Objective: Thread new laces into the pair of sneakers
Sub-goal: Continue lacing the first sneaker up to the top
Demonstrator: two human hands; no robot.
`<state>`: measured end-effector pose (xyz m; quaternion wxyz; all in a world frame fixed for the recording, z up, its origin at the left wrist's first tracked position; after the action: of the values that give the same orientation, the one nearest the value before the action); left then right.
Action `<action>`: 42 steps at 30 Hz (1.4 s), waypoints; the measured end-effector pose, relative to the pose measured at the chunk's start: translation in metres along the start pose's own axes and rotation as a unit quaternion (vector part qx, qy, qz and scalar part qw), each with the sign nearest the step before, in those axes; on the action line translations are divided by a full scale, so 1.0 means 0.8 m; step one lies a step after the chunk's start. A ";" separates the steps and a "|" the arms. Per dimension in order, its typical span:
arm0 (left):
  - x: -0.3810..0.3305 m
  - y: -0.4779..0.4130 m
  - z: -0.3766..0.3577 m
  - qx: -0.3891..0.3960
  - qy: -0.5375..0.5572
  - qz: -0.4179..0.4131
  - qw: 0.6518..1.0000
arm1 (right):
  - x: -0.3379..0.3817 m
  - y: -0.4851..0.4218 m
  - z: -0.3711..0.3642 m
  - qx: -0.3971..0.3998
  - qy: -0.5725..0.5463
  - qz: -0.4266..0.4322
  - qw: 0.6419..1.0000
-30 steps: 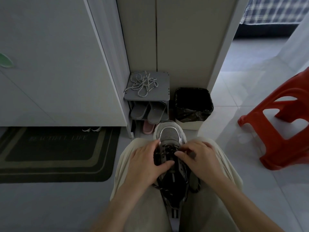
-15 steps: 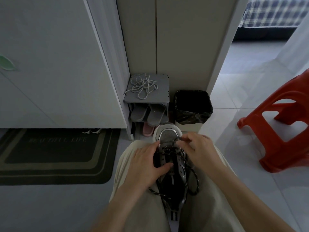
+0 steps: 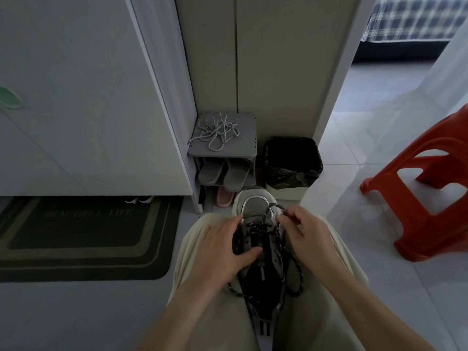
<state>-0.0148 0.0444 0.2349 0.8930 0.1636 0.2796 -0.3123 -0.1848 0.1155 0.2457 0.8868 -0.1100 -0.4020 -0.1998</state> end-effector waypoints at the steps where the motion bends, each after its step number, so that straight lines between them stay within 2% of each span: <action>1: 0.001 0.000 -0.001 0.001 -0.003 0.004 1.000 | -0.003 0.003 -0.004 0.018 0.005 -0.003 1.000; 4: 0.003 0.001 -0.001 -0.002 0.005 0.008 1.000 | -0.010 0.006 -0.013 0.047 0.058 0.029 0.997; 9: 0.002 0.002 0.000 0.006 0.008 0.017 1.000 | 0.003 0.000 -0.011 0.044 0.062 0.035 0.997; 14: -0.001 0.002 0.003 0.015 0.002 0.020 1.000 | 0.010 -0.011 0.027 -0.077 -0.116 -0.046 0.989; 15: 0.000 0.002 0.003 0.016 0.004 0.022 1.000 | 0.012 -0.010 0.026 -0.066 -0.113 -0.046 0.990; 18: 0.003 0.003 0.001 0.017 0.017 0.022 0.999 | 0.009 0.001 0.001 0.059 -0.006 -0.064 0.996; 20: 0.004 0.003 0.000 0.018 0.027 0.023 0.999 | 0.002 0.007 -0.011 0.093 0.011 -0.065 0.994; 27: 0.006 0.003 -0.001 0.024 0.027 0.027 0.999 | 0.001 -0.006 0.005 0.053 0.009 -0.054 0.997; 31: 0.006 0.004 0.000 0.027 0.022 0.026 0.999 | 0.000 -0.025 0.049 -0.065 -0.098 -0.061 0.991; 33: 0.005 0.003 0.000 0.026 0.013 0.023 0.999 | -0.005 -0.023 0.042 -0.023 -0.081 -0.062 0.995; 36: 0.006 0.002 -0.001 0.023 0.022 0.019 0.999 | -0.016 -0.006 0.015 0.090 0.048 -0.065 0.993; 42: 0.008 0.002 -0.006 0.024 0.025 0.018 0.999 | -0.003 0.002 -0.012 0.099 0.040 -0.010 0.994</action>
<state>-0.0115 0.0444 0.2274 0.8870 0.1977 0.2912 -0.2989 -0.1791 0.1143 0.2375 0.9065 -0.0092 -0.3855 -0.1717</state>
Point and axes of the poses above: each hand's wrist, its own y-axis away from the middle knuckle, its own z-axis out of the back of the hand, x = y × z, the point moved 5 cm from there along -y, towards the middle knuckle, and after that the axes turned 7 degrees about x, right-handed, at the moved point
